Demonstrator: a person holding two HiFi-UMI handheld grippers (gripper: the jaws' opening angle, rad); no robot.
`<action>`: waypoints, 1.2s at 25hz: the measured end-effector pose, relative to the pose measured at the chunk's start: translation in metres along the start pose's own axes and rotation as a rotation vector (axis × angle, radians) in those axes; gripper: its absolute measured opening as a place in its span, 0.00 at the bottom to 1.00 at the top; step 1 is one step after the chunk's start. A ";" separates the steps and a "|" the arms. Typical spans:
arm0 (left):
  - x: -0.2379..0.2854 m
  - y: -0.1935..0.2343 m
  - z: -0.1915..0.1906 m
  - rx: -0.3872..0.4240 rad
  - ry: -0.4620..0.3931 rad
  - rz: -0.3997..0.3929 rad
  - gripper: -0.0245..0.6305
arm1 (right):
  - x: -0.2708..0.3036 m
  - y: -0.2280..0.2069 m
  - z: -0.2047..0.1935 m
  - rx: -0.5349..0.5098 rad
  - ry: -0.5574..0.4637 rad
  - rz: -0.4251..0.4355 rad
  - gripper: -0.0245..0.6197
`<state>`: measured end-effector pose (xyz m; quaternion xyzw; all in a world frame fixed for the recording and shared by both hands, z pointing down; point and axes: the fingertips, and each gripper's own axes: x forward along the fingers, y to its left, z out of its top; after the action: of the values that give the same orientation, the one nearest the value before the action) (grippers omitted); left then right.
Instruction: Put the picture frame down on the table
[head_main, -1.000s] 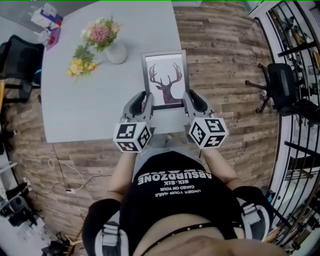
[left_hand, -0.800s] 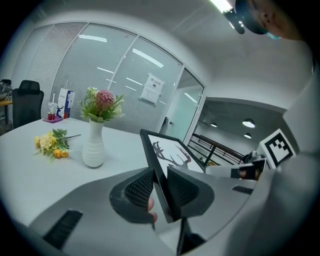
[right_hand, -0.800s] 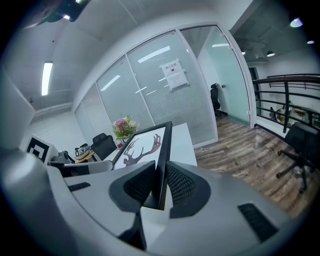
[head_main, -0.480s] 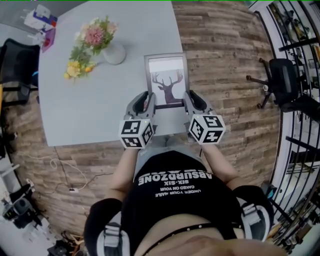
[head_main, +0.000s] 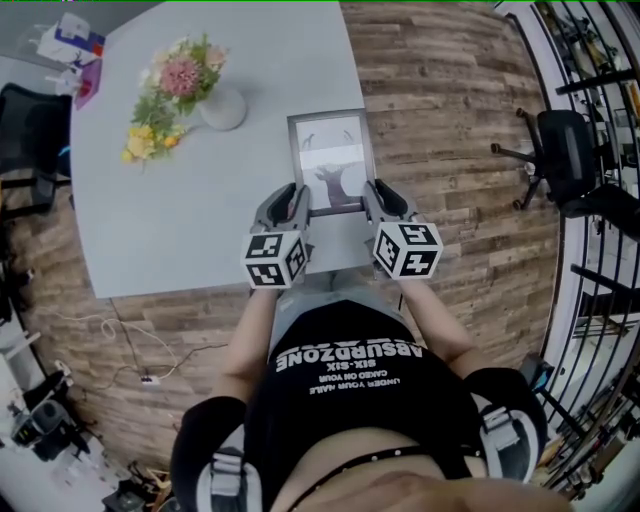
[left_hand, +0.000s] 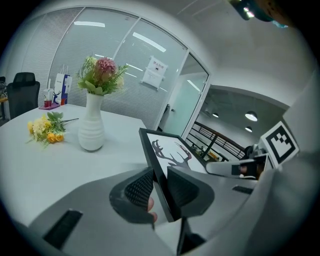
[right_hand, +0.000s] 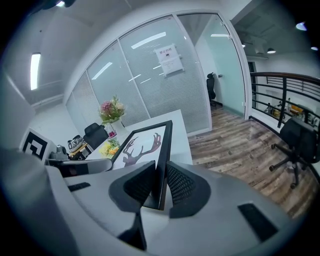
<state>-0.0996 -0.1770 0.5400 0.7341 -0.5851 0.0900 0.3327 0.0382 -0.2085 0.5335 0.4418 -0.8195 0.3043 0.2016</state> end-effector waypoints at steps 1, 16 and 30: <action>0.002 0.001 -0.001 0.004 0.006 0.002 0.19 | 0.002 -0.001 -0.002 0.001 0.006 -0.003 0.17; 0.027 0.012 -0.024 -0.002 0.088 -0.006 0.19 | 0.026 -0.017 -0.024 0.024 0.067 -0.041 0.17; 0.056 0.023 -0.049 -0.013 0.167 0.005 0.19 | 0.052 -0.037 -0.050 0.039 0.142 -0.069 0.17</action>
<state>-0.0915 -0.1942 0.6155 0.7204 -0.5578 0.1481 0.3847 0.0455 -0.2219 0.6128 0.4508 -0.7813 0.3438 0.2610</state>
